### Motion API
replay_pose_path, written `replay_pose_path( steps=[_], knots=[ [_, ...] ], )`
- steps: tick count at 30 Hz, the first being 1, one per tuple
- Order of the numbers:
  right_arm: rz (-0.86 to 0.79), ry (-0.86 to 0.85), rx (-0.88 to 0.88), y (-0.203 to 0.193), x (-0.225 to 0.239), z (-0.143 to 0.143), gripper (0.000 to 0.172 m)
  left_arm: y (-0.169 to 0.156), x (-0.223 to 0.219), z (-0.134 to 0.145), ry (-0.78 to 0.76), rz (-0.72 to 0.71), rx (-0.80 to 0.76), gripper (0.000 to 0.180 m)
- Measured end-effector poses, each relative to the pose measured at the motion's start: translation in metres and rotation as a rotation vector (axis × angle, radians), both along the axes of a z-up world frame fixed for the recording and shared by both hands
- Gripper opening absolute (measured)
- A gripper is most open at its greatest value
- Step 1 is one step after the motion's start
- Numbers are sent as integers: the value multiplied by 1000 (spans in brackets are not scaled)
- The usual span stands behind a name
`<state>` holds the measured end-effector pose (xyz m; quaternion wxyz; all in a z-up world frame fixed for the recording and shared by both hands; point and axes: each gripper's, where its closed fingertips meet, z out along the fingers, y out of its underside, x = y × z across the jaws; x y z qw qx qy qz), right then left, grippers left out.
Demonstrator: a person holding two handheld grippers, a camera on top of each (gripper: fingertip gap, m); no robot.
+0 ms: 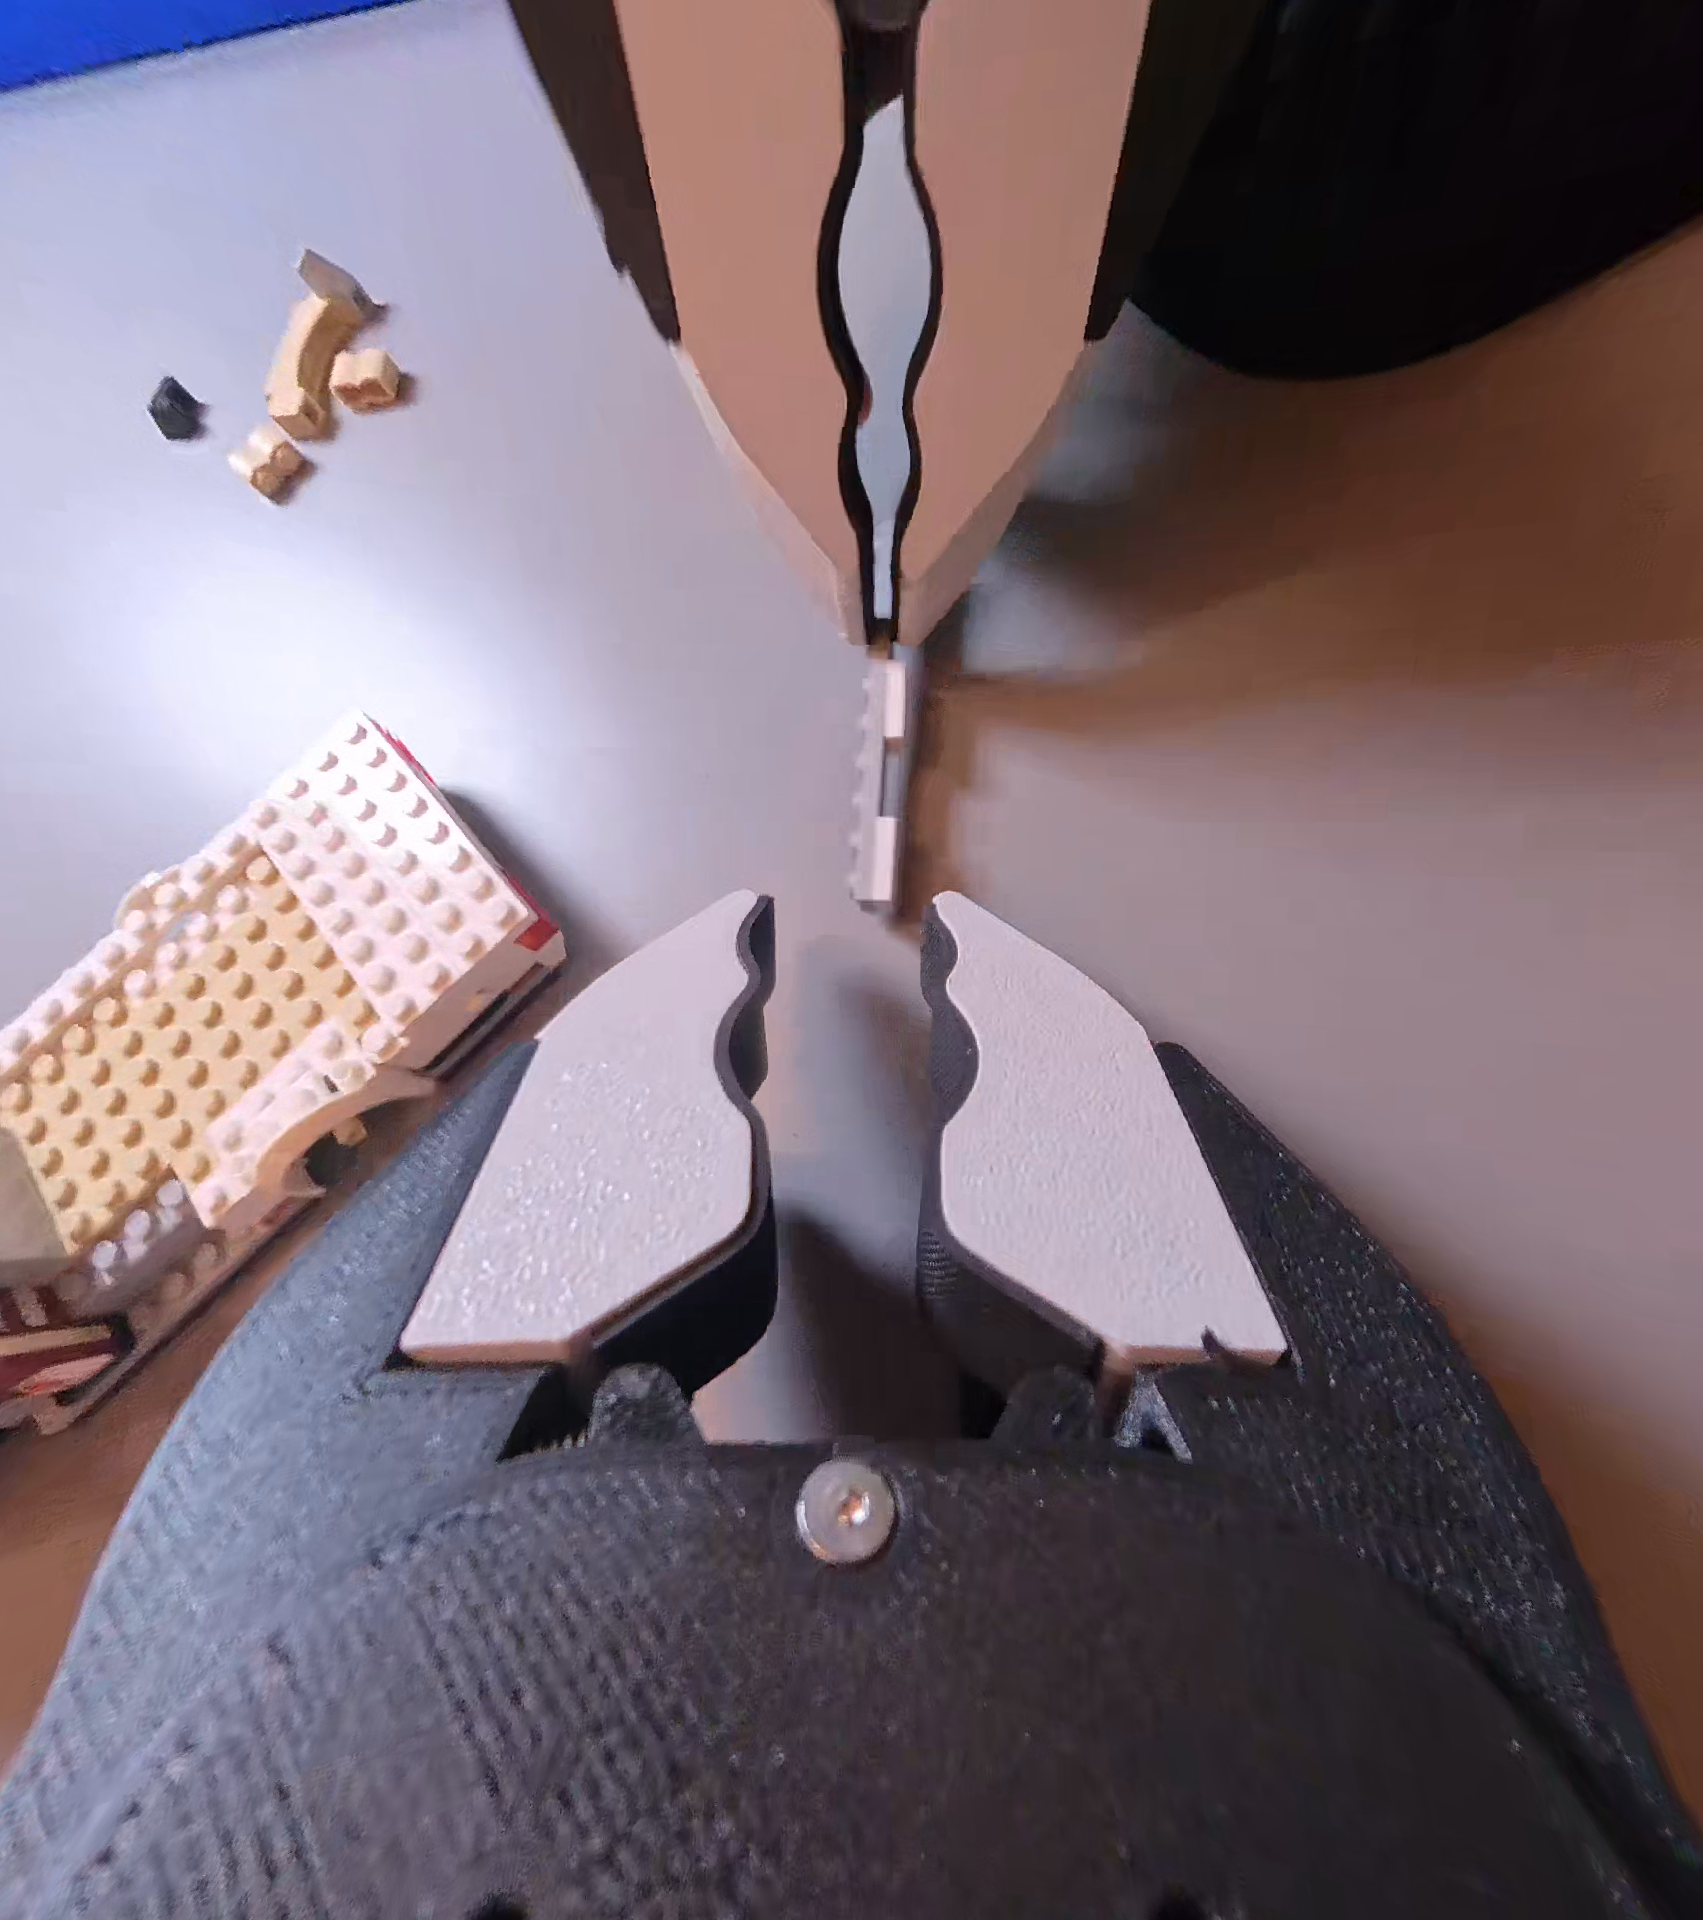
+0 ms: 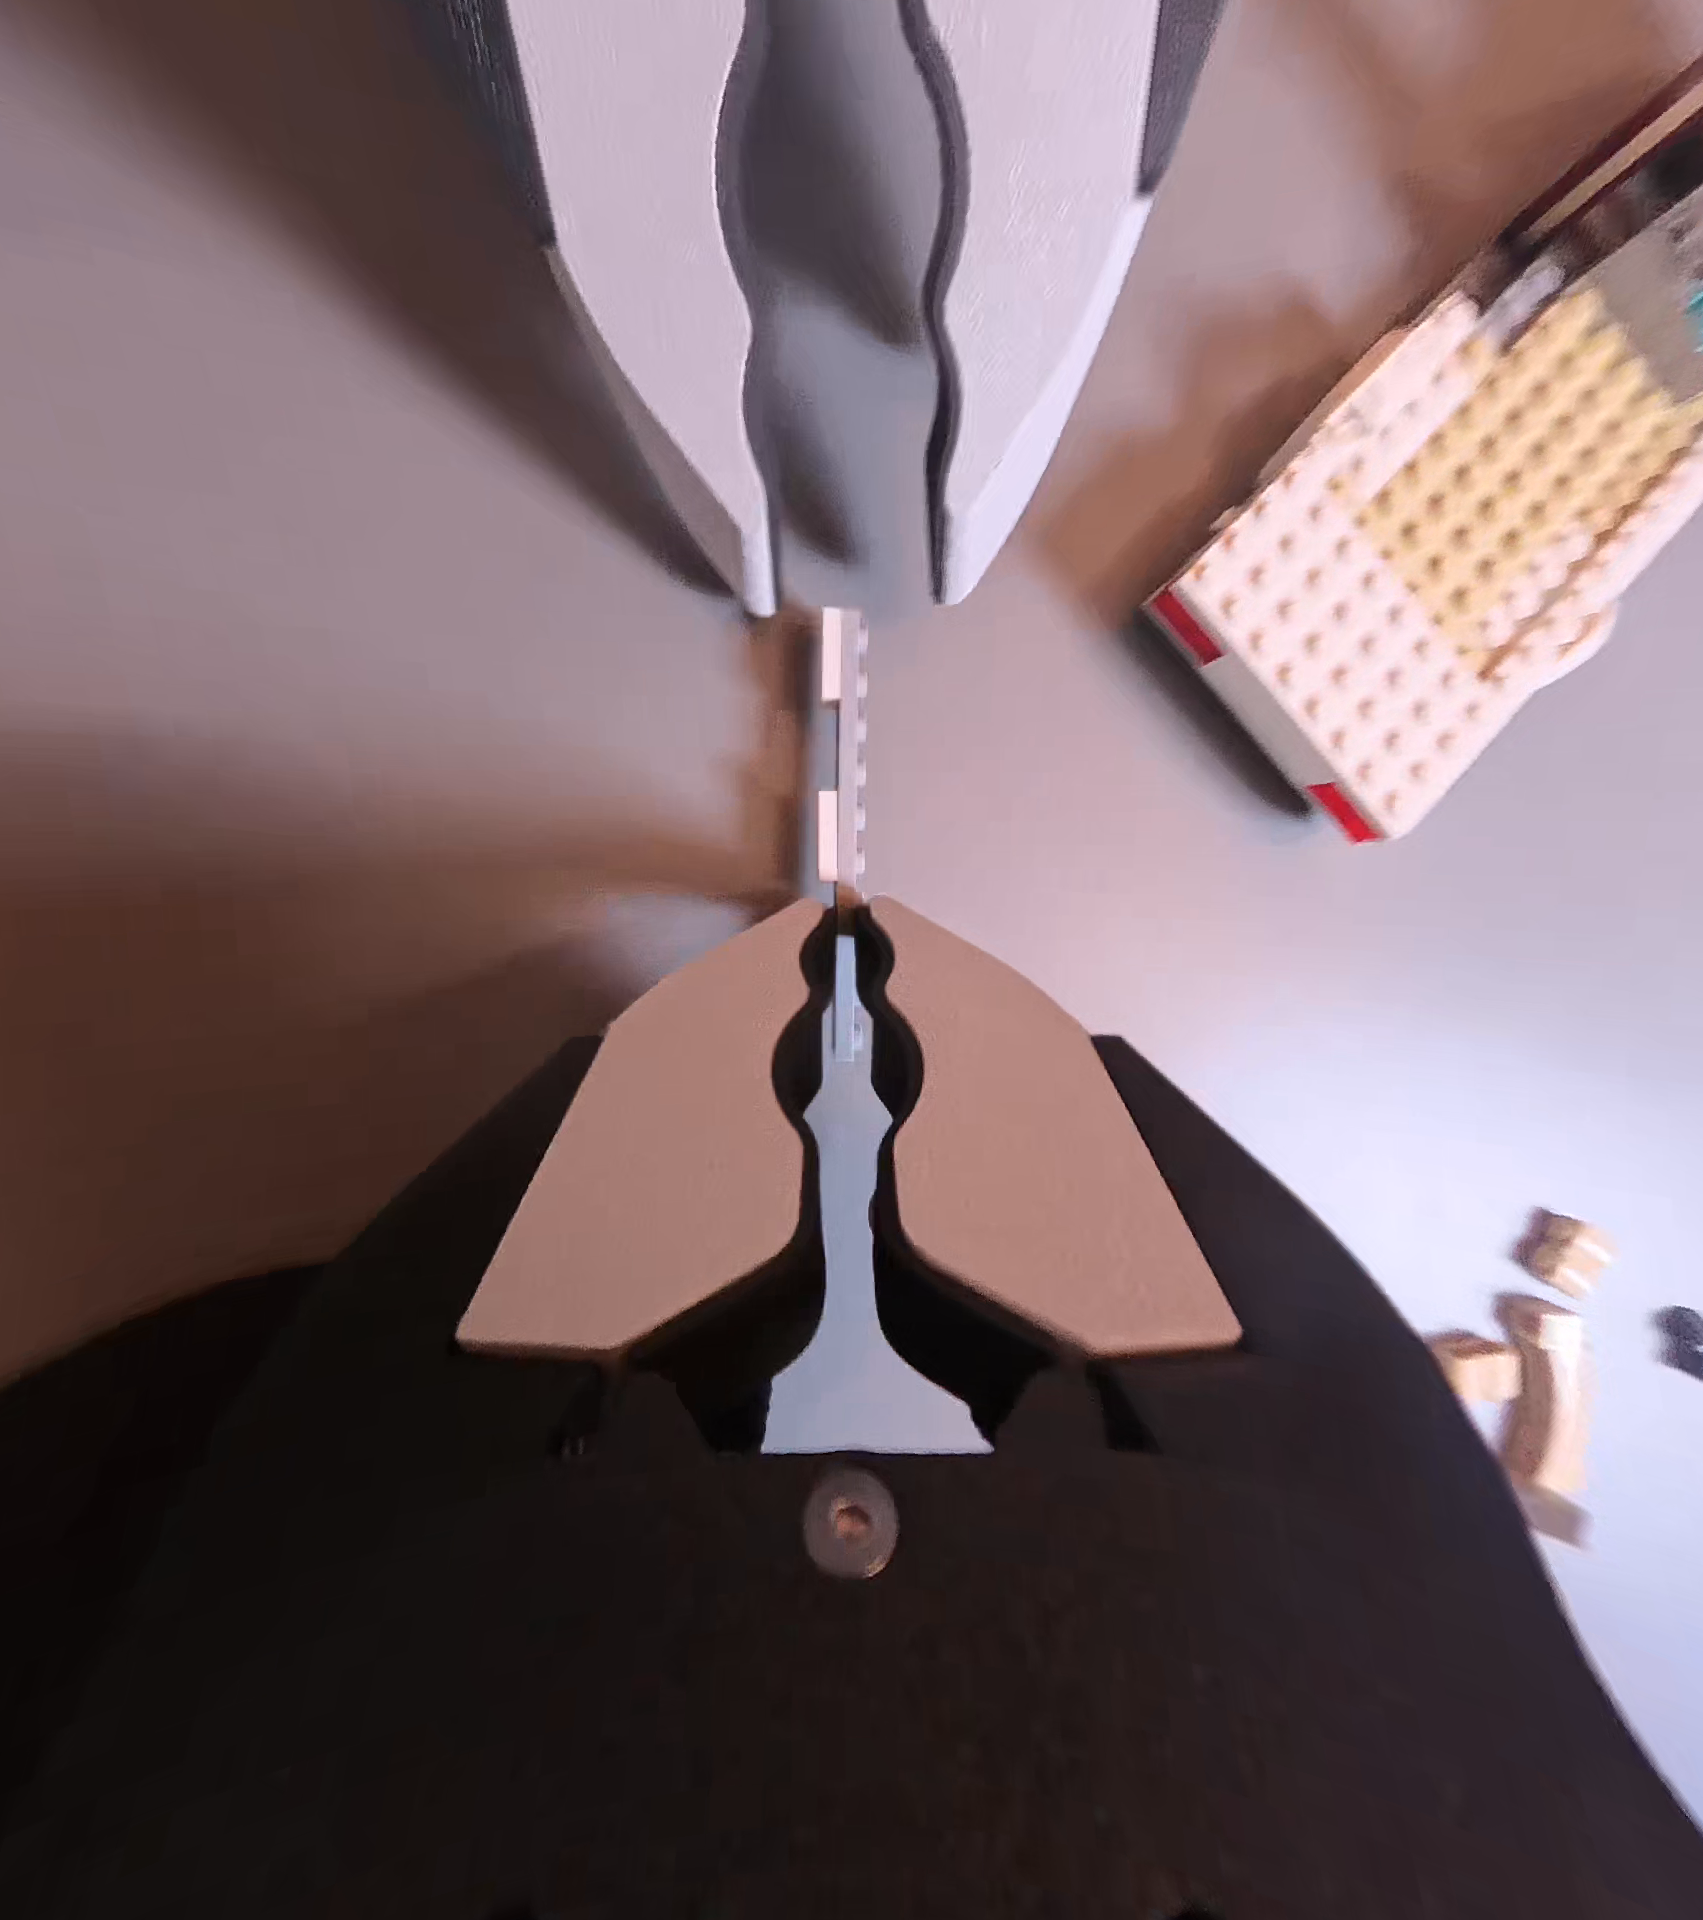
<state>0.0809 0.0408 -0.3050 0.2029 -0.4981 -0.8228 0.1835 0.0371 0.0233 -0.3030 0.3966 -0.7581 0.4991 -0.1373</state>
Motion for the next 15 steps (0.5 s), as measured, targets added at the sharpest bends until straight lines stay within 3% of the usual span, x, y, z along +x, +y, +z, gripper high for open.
replay_pose_path(
  steps=[4,9,12,15],
  knots=[
    [-12,260,139,4,-23,29,3,-2,-8,8,-241,107,-178,31],
    [-32,441,367,13,-35,52,3,11,-24,54,-674,224,-310,22],
    [-34,457,453,13,-40,55,3,11,-27,64,-762,222,-340,13],
    [-48,471,500,14,-44,56,3,13,-32,62,-733,246,-312,10]
  ],
)
